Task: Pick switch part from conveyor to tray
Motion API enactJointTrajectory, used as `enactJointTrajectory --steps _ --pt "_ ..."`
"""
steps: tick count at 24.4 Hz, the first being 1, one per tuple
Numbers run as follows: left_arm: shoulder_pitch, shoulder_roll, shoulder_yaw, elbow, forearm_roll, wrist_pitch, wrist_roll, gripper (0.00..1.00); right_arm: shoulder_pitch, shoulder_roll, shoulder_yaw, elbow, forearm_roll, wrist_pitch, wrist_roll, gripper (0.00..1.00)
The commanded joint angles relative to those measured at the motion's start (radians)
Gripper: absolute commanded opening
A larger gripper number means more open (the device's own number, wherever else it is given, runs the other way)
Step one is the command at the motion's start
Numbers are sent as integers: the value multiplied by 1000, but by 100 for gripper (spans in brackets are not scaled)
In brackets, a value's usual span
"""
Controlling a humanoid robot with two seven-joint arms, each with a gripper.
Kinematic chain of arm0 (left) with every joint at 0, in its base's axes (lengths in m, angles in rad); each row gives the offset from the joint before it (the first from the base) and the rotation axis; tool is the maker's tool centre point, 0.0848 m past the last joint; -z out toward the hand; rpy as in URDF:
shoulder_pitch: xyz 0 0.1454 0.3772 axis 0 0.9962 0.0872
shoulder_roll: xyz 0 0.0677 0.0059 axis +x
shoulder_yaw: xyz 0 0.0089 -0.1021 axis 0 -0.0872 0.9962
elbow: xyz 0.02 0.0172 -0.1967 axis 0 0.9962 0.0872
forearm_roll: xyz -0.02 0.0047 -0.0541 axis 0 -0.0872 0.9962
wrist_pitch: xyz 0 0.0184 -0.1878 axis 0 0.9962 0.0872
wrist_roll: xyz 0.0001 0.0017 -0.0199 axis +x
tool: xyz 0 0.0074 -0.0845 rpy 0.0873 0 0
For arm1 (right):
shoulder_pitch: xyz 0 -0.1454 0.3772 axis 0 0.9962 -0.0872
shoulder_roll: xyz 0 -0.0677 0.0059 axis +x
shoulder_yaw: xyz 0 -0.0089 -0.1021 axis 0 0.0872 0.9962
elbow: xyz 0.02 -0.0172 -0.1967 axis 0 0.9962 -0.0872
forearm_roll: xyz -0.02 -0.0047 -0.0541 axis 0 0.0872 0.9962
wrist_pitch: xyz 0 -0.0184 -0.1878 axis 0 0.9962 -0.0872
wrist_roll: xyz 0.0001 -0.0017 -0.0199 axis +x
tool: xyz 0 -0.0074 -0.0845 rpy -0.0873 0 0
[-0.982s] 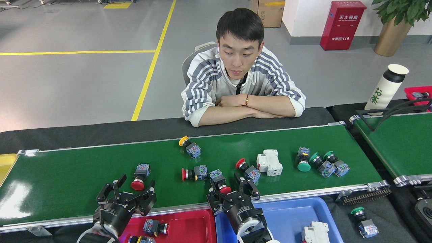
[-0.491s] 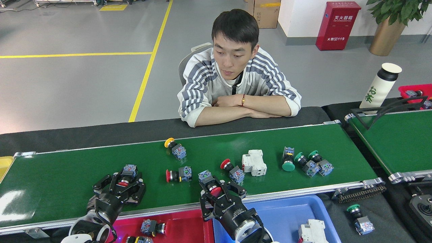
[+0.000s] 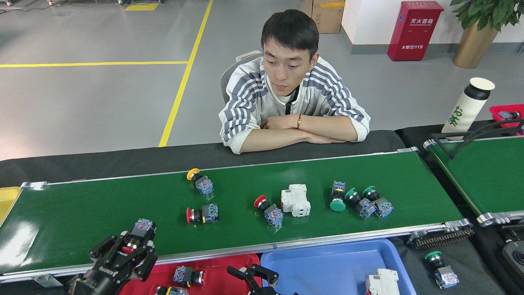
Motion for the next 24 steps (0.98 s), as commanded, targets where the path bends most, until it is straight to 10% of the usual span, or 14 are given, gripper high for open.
enactJointTrajectory --steps 1,6,15,24 --pt "23 -2 -11 -30 1 -63 2 16 51 11 -121 -54 -6 92 -10 100" --pt "25 -3 -48 -29 3 -63 5 100 189 61 -339 -76 -17 350 -105 100" --pt "18 -115 221 -21 6 -45 2 100 123 -5 -345 -39 14 629 -111 100" --pt "58 -98 325 66 -3 261 3 100 -8 -3 -270 90 39 628 -62 100"
